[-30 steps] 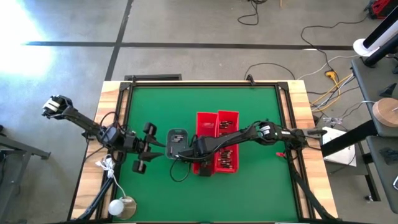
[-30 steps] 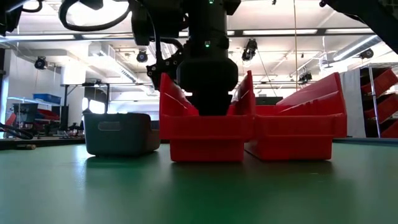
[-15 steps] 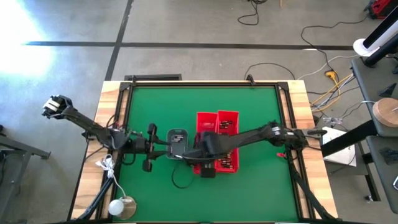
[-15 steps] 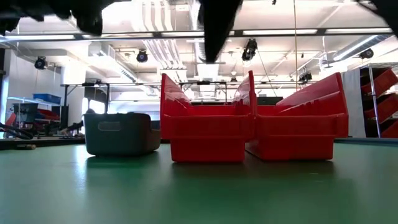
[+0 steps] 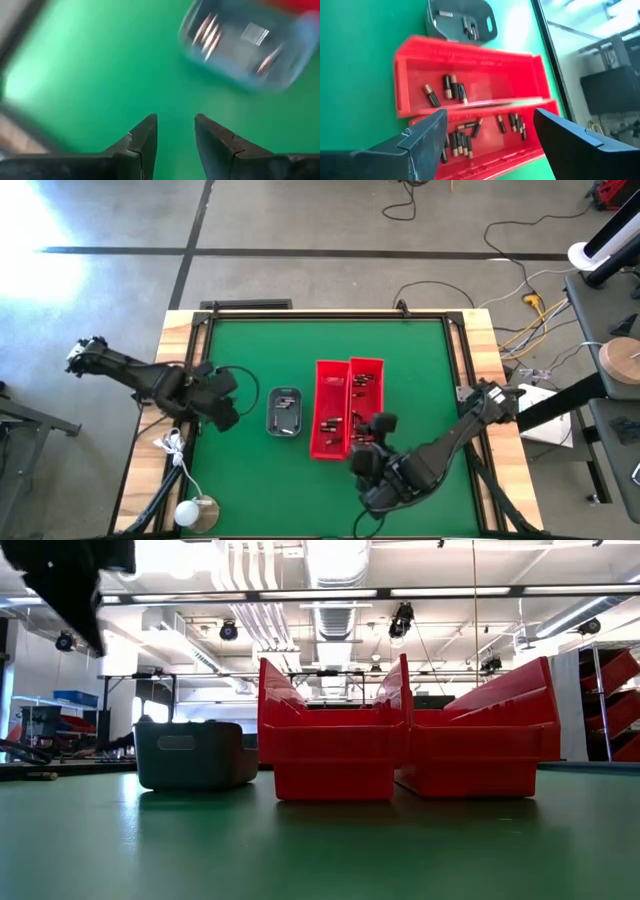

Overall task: Sort batteries
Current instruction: Put the small black battery into the right red bin

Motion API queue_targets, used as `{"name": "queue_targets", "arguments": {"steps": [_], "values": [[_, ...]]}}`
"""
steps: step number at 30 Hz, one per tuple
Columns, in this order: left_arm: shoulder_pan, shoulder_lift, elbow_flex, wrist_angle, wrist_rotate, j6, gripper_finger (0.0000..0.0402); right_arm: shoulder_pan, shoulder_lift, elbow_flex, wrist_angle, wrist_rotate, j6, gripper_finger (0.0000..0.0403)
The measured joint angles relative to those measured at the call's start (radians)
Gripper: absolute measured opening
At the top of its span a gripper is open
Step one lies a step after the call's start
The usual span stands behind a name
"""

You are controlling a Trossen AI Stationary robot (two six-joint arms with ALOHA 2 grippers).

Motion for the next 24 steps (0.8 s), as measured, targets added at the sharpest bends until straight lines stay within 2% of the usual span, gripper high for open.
{"name": "queue_targets", "arguments": {"steps": [4,8,13,16,21,24], "values": [[0.121,0.062,0.035,-0.162,0.195,0.020,0.0111,0.018,-0.058,-0.221,0.117,0.024,0.074,0.0299],[0.225,0.138,0.016,-0.155,0.327,0.247,0.0111,0.020,-0.083,-0.403,0.252,-0.011,0.096,0.0309],[0.323,0.262,-0.022,-0.171,0.360,0.610,0.0111,0.063,-0.088,-0.524,0.360,-0.110,0.162,0.0315],[0.361,0.349,-0.026,-0.161,0.362,0.799,0.0111,0.107,-0.088,-0.551,0.364,-0.116,0.245,0.0314],[0.410,0.490,-0.047,-0.125,0.330,1.005,0.0111,0.196,-0.089,-0.554,0.365,-0.108,0.377,0.0306],[0.447,0.554,-0.084,-0.092,0.318,1.071,0.0112,0.252,-0.097,-0.554,0.359,-0.108,0.442,0.0302]]}}
